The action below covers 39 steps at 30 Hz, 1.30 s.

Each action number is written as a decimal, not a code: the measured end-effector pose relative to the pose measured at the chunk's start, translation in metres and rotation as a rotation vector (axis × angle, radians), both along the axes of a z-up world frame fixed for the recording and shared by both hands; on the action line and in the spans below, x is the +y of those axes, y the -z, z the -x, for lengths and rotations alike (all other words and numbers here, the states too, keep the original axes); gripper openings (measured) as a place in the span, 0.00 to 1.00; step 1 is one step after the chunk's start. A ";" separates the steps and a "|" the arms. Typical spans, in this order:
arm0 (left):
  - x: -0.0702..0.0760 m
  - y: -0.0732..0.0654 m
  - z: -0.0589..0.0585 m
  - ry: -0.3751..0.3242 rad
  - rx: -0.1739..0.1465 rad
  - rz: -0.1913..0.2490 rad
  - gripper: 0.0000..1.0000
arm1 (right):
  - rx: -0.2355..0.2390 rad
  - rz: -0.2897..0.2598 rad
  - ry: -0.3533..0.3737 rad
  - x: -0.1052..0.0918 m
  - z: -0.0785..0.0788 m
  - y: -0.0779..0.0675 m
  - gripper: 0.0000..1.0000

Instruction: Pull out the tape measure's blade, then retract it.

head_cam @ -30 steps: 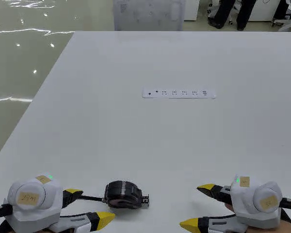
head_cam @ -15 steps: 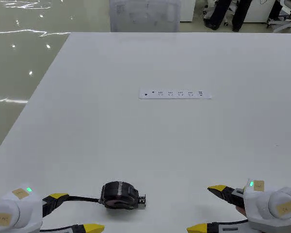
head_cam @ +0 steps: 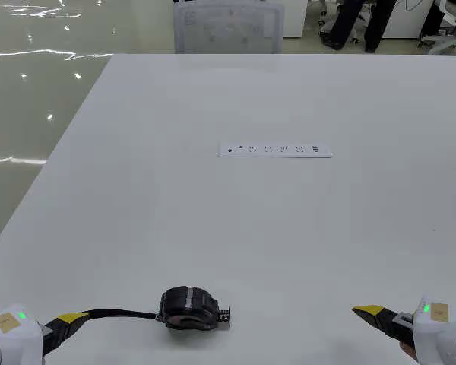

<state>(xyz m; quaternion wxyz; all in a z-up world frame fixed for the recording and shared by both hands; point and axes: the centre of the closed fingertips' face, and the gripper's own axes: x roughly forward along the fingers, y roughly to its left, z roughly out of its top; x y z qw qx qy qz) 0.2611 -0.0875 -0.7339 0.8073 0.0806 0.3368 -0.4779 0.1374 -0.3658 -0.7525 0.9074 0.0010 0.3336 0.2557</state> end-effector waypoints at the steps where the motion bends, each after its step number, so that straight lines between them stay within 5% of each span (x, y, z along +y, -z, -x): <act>1: 0.001 0.000 0.000 0.001 0.000 0.001 0.85 | 0.000 0.003 0.003 -0.001 0.001 0.000 0.83; 18: 0.021 -0.005 0.002 -0.006 -0.006 -0.020 0.90 | 0.010 0.021 0.035 -0.016 0.020 -0.003 0.87; 39: 0.033 -0.006 -0.003 -0.016 -0.001 -0.028 0.91 | 0.016 0.034 0.042 -0.023 0.026 -0.005 0.88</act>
